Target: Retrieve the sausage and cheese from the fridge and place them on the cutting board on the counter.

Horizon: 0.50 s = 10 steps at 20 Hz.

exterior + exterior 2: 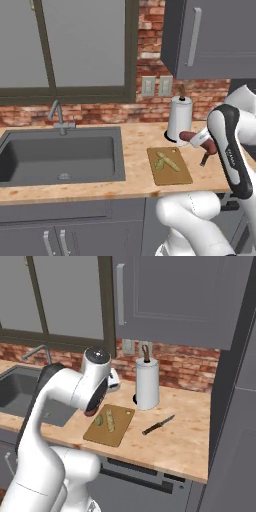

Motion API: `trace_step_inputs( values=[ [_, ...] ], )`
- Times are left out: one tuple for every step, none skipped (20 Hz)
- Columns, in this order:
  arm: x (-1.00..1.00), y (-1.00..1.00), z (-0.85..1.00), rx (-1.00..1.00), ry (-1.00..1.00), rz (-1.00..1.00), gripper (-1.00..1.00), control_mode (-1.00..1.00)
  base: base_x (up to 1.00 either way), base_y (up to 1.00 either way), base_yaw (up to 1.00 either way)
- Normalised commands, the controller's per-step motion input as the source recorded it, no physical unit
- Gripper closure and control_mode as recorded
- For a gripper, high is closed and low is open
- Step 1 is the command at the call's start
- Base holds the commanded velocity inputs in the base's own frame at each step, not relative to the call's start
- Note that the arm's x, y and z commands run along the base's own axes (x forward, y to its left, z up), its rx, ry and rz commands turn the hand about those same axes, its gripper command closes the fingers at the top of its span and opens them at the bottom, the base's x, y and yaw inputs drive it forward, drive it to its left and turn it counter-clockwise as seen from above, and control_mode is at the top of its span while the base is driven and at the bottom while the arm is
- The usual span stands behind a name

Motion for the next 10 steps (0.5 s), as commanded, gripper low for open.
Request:
trace_step_inputs(
  values=[
    [0.39,0.0,-0.35,-0.07,-0.02,0.2,1.0,-1.0,0.0,0.0,0.0],
    [0.38,0.0,-0.39,-0.09,0.0,0.14,1.0,-1.0,0.0,0.0,0.0],
    [0.42,0.0,-0.42,-0.07,0.0,0.11,1.0,-1.0,0.0,0.0,0.0],
    [0.45,0.0,-0.42,-0.01,0.0,0.09,1.0,-1.0,0.0,0.0,0.0],
    [0.45,0.0,-0.45,0.0,0.0,0.08,1.0,-1.0,0.0,0.0,0.0],
    [0.46,0.0,-0.45,0.0,0.0,0.08,1.0,-1.0,0.0,0.0,0.0],
    [0.45,0.0,-0.43,0.0,0.0,0.06,1.0,-1.0,0.0,0.0,0.0],
    [0.35,0.0,-0.42,0.0,0.0,0.05,1.0,-1.0,0.0,0.0,0.0],
    [0.16,0.0,-0.32,0.0,0.0,0.05,1.0,-1.0,0.0,0.0,0.0],
    [0.0,-0.07,-0.2,0.0,0.18,0.0,1.0,-1.0,0.0,0.0,0.0]
  ],
)
